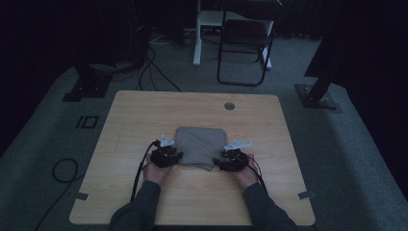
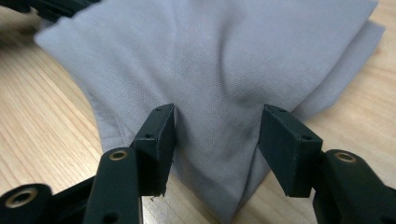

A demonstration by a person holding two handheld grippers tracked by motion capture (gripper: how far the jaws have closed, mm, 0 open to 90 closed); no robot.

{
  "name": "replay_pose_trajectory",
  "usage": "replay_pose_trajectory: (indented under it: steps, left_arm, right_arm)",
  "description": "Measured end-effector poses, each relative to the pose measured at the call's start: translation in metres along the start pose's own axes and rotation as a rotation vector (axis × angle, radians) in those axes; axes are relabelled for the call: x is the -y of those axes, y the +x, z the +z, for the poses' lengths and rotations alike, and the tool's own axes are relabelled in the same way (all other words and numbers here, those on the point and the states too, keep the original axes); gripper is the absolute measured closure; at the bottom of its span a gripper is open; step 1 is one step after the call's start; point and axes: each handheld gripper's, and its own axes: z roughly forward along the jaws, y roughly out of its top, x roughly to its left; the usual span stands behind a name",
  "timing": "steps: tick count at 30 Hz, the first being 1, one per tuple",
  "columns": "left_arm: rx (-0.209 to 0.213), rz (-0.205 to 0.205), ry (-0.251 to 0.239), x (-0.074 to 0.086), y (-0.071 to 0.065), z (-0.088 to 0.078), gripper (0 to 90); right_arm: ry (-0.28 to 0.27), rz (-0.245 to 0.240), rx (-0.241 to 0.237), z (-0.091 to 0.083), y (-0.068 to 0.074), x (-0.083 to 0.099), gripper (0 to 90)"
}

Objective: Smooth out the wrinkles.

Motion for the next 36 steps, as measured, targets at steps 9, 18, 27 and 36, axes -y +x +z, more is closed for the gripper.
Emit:
replay_pose_trajectory:
  steps: [9,18,27,36]
  left_arm:
    - [0.009,-0.001,-0.046,0.004,-0.001,-0.022,60.6]
    - [0.013,0.03,0.005,0.012,-0.003,-0.014,63.4]
    - [0.003,0.033,0.002,0.014,-0.005,-0.013,64.4]
    - [0.001,0.012,-0.045,0.014,0.0,-0.025,60.0]
  right_arm:
    - [-0.143,0.094,0.065,-0.017,-0.021,-0.014,67.7]
    - [-0.096,0.217,0.049,0.008,-0.035,-0.025,73.3]
    - [-0.06,0.204,0.201,0.002,-0.041,-0.023,87.6]
    - [-0.058,0.168,0.204,-0.015,-0.041,-0.008,60.9]
